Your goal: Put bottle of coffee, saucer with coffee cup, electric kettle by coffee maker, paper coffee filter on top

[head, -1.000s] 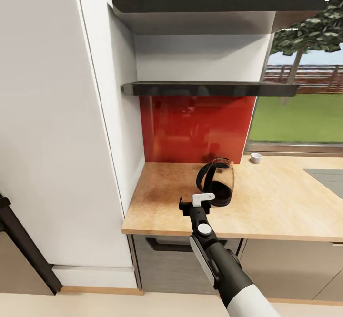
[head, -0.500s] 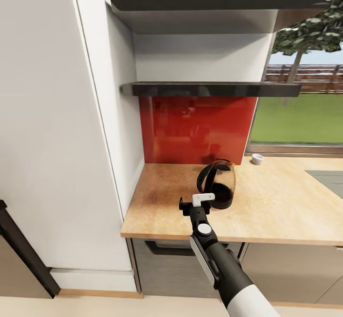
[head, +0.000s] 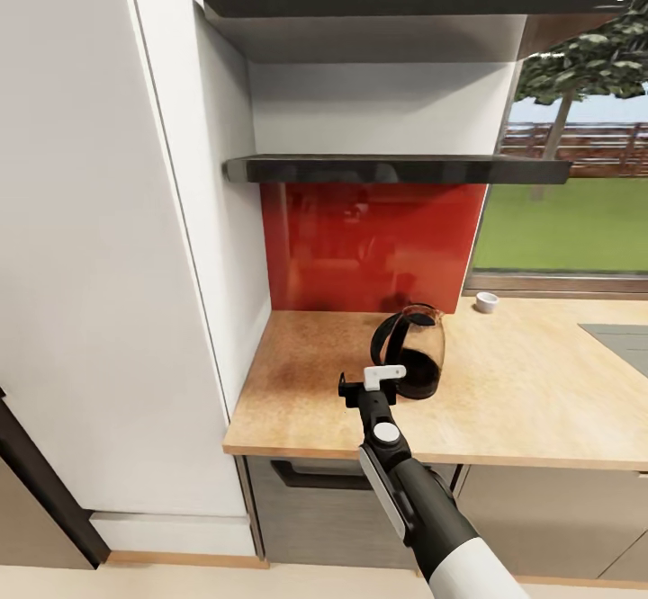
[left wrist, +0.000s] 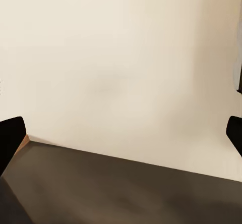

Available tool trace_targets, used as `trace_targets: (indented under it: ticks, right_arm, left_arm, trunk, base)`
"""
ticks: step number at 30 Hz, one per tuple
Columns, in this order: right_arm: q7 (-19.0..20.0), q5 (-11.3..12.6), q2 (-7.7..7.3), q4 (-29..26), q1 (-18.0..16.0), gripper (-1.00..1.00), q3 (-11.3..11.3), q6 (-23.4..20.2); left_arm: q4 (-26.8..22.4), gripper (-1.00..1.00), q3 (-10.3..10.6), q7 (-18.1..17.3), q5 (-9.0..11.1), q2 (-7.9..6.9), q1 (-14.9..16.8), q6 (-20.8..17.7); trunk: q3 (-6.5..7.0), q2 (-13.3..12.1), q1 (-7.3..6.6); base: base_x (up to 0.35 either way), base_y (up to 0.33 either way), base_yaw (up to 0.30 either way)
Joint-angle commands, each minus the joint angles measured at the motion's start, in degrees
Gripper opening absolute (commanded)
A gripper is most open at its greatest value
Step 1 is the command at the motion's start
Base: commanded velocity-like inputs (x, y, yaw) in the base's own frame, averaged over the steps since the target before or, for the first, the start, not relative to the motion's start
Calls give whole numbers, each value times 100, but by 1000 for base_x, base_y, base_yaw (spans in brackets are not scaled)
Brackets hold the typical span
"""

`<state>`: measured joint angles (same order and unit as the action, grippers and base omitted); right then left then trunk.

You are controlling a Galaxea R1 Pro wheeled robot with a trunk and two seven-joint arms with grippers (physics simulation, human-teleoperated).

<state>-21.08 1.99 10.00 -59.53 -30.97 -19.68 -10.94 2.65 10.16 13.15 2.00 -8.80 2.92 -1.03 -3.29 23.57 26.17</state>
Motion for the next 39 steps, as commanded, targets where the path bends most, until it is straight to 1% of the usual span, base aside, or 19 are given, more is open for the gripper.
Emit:
trace_targets:
  ticks: [1,10,17,35,39]
  right_arm:
    - [-36,20,0,-4,-6,100,-10,-31]
    - [-36,20,0,-6,-6,100,-11,-31]
    - [-36,20,0,-5,-6,100,-3,-23]
    - [-36,20,0,2,-6,100,8,-22]
    - [-36,20,0,3,-6,100,8,-22]
  left_arm:
    - [7,100,47,12,20,1,7,-11]
    - [7,100,47,12,20,1,7,-11]
    - [7,100,47,12,20,1,7,-11]
    - [7,100,47,10,20,-7,7,-12]
    - [7,100,47,12,20,-7,6,-11]
  trunk:
    - [-13,13,3]
    - [-13,13,3]
    - [-13,13,3]
    - [-13,13,3]
    - [-13,13,3]
  base:
    - [0,0,0]
    - [0,0,0]
    - [160,0,0]
    - [18,0,0]
    - [102,-72,0]
